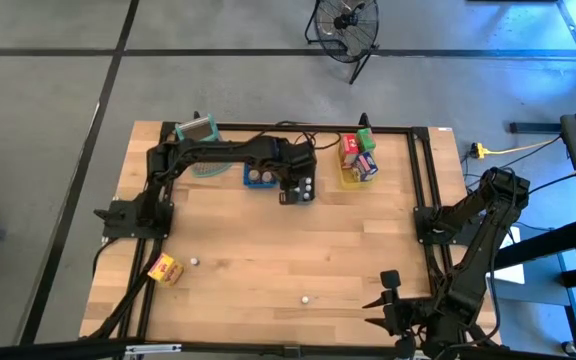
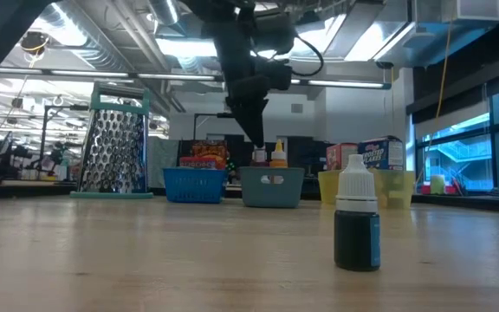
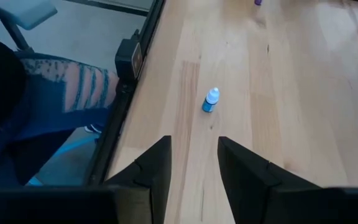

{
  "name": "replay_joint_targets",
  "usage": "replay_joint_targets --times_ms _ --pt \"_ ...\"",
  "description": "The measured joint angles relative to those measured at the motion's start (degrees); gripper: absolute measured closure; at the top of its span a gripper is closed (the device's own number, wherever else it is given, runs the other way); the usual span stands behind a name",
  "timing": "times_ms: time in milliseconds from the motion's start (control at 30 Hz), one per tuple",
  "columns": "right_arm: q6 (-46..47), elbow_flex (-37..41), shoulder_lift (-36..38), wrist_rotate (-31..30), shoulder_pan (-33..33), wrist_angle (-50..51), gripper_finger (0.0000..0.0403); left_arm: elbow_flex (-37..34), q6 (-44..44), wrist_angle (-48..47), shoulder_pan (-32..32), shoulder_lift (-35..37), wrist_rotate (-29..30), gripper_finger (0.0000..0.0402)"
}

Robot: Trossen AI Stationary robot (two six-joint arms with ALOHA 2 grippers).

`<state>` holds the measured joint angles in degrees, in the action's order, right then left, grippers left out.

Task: Pick & Place Kitchen Items
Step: Put the small black food coloring bottle into the dark green bin

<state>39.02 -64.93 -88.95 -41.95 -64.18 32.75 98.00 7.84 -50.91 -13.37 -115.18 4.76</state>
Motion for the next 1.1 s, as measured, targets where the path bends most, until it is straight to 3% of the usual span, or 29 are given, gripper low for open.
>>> replay_joint_targets --times_ms 700,1100 --pt "-3.5 0.0 0.0 0.1 0.0 0.5 0.0270 0.0 2.2 -1.0 0.1 0.0 -0.1 0.0348" --pt "-3.0 0.0 0.0 0.2 0.0 -0.2 0.0270 0.0 1.8 -1.5 0.2 -6.1 -0.3 0.0348"
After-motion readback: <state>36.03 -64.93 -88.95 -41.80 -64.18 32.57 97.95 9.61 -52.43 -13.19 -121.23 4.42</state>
